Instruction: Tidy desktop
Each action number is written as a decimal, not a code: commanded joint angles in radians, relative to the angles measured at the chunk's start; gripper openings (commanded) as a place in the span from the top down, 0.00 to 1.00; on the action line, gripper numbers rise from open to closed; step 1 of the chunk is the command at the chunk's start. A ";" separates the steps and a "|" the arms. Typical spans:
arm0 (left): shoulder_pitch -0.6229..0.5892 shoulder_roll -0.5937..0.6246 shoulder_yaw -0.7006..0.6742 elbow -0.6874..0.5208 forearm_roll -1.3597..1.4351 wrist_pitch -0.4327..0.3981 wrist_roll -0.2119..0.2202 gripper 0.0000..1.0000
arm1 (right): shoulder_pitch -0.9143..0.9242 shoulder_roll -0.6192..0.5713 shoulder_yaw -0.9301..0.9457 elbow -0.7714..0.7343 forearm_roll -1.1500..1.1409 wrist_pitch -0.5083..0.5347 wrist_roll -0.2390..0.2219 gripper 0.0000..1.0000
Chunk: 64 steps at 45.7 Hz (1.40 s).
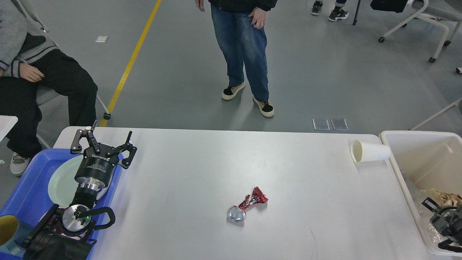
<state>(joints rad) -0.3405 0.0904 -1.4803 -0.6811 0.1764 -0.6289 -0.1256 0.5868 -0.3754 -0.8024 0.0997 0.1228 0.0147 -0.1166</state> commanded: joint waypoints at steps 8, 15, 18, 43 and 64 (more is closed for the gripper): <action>0.000 0.000 0.000 0.000 0.000 0.000 -0.002 0.04 | -0.022 0.006 0.000 0.002 0.000 -0.059 0.002 0.57; 0.000 0.000 0.000 0.000 0.000 0.000 0.000 0.04 | -0.025 0.009 0.003 0.017 0.000 -0.165 0.002 0.00; 0.000 0.000 0.000 0.000 0.000 0.000 0.000 0.04 | -0.028 0.013 0.003 0.017 0.000 -0.165 0.002 0.00; 0.000 0.000 0.000 0.000 0.000 0.001 0.000 0.04 | 0.142 -0.105 -0.015 0.221 -0.015 -0.079 0.003 0.00; 0.000 0.000 0.000 0.000 0.000 0.001 0.000 0.04 | 0.815 -0.226 -0.409 0.748 -0.077 0.252 -0.011 0.00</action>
<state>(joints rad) -0.3405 0.0906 -1.4803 -0.6811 0.1764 -0.6288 -0.1256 1.2200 -0.6007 -1.1002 0.7261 0.0453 0.1923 -0.1272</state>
